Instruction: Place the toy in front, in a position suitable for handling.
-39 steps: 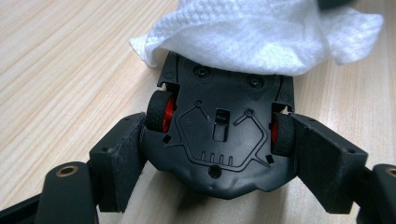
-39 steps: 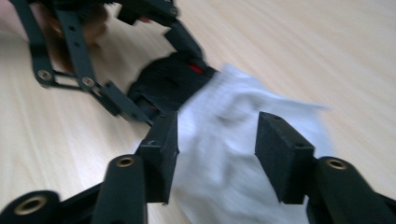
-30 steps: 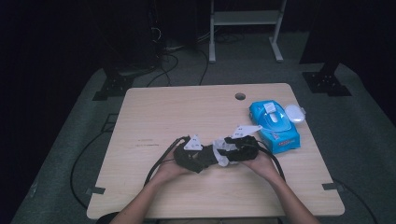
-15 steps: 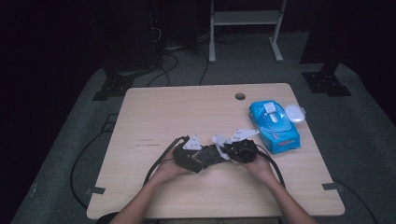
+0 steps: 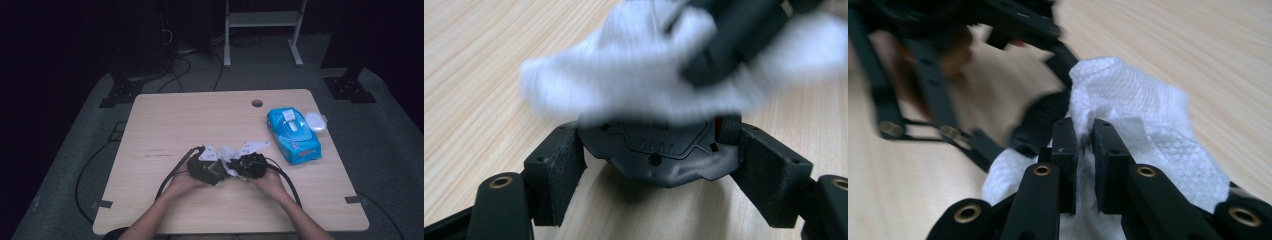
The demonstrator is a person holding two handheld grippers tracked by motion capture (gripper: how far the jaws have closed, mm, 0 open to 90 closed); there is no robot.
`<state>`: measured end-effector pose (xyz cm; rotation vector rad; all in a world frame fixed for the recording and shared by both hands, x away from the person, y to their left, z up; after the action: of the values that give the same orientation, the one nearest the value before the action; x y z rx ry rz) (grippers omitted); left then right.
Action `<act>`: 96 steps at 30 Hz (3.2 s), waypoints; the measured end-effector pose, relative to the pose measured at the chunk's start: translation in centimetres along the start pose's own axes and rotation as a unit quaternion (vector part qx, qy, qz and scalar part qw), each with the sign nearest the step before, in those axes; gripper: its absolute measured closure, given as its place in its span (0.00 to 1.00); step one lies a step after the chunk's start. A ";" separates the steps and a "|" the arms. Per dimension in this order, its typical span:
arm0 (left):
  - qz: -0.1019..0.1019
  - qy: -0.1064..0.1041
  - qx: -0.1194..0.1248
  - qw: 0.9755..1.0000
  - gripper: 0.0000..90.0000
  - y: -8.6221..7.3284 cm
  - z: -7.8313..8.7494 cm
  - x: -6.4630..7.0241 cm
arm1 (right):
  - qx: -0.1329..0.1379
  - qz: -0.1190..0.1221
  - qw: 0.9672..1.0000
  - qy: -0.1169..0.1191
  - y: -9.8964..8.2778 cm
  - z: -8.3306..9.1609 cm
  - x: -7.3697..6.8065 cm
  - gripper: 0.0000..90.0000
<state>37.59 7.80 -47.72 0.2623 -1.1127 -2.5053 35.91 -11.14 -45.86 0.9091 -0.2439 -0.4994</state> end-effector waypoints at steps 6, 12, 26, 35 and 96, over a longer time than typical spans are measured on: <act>0.001 0.000 -0.002 1.000 0.27 0.0 -0.1 0.1 | -0.001 0.012 1.000 0.018 0.6 -0.8 -0.7 0.90; -0.004 -0.002 0.000 1.000 0.27 0.5 -0.5 0.6 | -0.003 0.000 0.999 -0.034 -0.4 0.7 0.9 0.90; -0.012 0.001 -0.003 1.000 0.27 0.3 -0.4 0.7 | -0.016 -0.020 0.997 -0.077 -0.4 1.1 3.0 0.90; -0.005 0.007 -0.001 1.000 0.34 0.2 -0.5 0.5 | -0.011 -0.027 0.997 -0.077 -1.0 1.8 2.7 0.91; -0.006 -0.026 0.006 1.000 0.18 0.9 -1.3 0.5 | -0.007 0.004 0.998 -0.069 -2.7 3.5 3.1 0.91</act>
<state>37.84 6.17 -47.93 0.2076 -1.1497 -2.5307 36.33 -16.52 -45.99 0.8605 -0.3689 -0.5563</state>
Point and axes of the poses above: each handheld gripper's, and its own axes: z roughly backward along the jaws, y roughly out of its top, x roughly to its right, the point moved 1 cm from there along -z, roughly forward along the jaws, and after that the axes turned 4 degrees about z, right-handed, at the moved point
